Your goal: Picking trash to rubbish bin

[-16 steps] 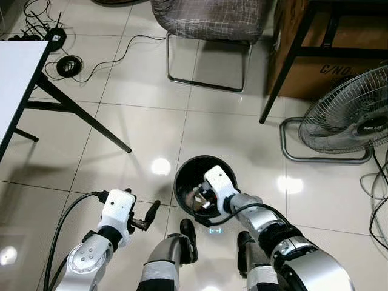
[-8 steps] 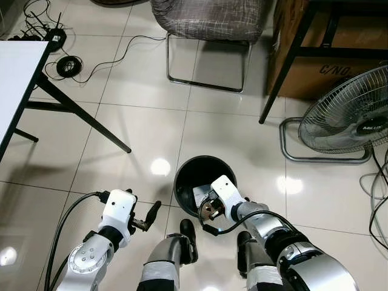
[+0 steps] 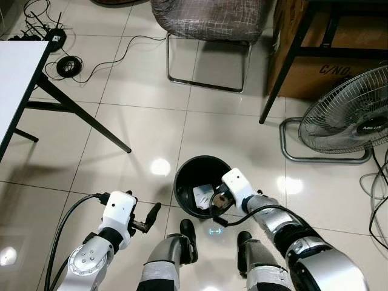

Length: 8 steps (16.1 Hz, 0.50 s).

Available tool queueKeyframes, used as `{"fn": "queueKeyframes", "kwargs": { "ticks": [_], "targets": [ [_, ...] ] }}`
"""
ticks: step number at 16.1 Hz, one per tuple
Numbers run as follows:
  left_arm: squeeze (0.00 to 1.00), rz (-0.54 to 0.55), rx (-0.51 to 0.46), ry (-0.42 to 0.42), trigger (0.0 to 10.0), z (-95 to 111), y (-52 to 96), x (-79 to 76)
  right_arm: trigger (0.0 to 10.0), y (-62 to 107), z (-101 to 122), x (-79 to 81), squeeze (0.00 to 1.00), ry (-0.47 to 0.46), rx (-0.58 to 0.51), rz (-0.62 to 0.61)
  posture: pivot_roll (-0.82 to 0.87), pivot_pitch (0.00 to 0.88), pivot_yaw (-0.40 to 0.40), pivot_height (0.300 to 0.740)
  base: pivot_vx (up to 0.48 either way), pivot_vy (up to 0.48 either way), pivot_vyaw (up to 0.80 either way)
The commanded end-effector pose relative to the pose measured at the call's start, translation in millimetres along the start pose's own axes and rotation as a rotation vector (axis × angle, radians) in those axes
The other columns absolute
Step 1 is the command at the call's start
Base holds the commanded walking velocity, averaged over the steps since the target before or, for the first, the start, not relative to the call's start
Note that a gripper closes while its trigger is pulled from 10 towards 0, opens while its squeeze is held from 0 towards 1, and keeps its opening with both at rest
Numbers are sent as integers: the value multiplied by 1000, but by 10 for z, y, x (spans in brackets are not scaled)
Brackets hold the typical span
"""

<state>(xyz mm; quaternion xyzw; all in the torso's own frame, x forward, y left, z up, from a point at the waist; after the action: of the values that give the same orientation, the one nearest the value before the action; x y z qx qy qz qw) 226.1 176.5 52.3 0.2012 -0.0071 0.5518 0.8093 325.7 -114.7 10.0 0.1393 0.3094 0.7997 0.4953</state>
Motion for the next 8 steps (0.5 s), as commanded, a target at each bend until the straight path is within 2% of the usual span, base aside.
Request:
{"fn": "queueKeyframes", "kwargs": {
  "ticks": [1,8],
  "targets": [
    [1000,-2,40,4,10000,-90,66,-18,10000,-3,-100,40,165,-28,21,4,-8,368,126,740,0,0,0],
    [1000,-6,50,3,10000,-109,86,-40,10000,-21,93,41,180,-50,-59,-11,1,378,131,740,0,0,0]
  ]
}}
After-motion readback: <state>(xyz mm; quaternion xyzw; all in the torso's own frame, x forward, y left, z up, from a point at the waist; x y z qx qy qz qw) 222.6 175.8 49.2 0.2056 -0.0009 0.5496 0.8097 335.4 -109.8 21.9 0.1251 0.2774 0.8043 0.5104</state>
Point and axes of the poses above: a point about 5 cm out from each wrist's last joint towards the gripper, its own y axis pointing back from the gripper into the wrist, its own z axis along the axis of the wrist's last joint, x = y × z, the point moved 1 cm from there along -y, pointing out of the wrist towards the gripper, and after that the axes turned 8 degrees about -y, right-handed, at the moved point
